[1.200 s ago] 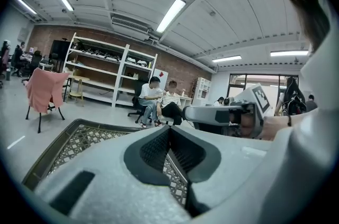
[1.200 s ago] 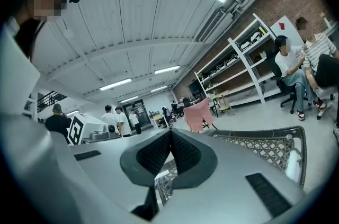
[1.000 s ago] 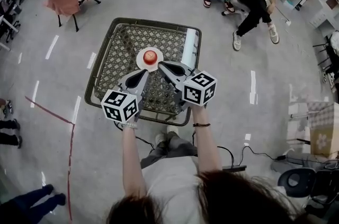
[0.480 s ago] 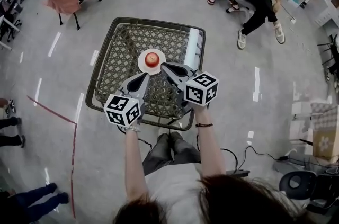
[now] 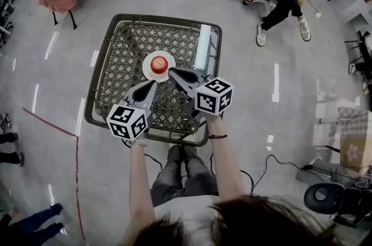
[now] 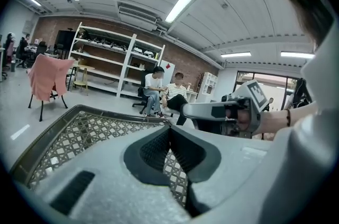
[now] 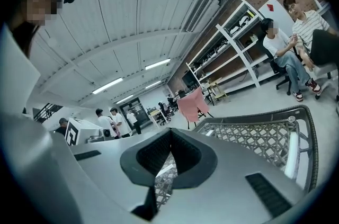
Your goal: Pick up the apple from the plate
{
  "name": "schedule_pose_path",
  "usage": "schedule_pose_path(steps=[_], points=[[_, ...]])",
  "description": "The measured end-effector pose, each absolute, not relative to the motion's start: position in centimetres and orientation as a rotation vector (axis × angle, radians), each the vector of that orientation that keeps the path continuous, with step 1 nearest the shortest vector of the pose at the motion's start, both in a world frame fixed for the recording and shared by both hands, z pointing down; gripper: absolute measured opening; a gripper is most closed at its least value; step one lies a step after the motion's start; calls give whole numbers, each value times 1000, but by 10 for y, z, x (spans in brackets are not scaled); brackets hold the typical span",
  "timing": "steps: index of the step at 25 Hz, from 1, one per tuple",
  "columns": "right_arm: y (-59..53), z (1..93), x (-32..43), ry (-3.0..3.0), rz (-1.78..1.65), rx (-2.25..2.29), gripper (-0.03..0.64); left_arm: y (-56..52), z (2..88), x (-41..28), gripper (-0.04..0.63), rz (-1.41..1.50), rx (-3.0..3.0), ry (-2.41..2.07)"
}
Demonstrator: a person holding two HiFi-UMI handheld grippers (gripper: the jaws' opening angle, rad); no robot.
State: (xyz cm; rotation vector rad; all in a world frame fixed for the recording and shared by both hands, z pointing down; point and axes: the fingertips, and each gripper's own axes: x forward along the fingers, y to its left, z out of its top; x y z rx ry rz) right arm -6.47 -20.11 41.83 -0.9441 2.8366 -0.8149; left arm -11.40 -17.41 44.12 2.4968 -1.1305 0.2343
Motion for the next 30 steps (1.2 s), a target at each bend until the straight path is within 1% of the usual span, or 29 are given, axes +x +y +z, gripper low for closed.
schedule_pose_path(steps=[14,30], points=[[-228,482,-64,2879,-887,-952,9,-202,511,-109,11,313,2453,-1068],[-244,522,-67,2873,-967,-951,9,-230,556,-114,12,432,2426,-1108]])
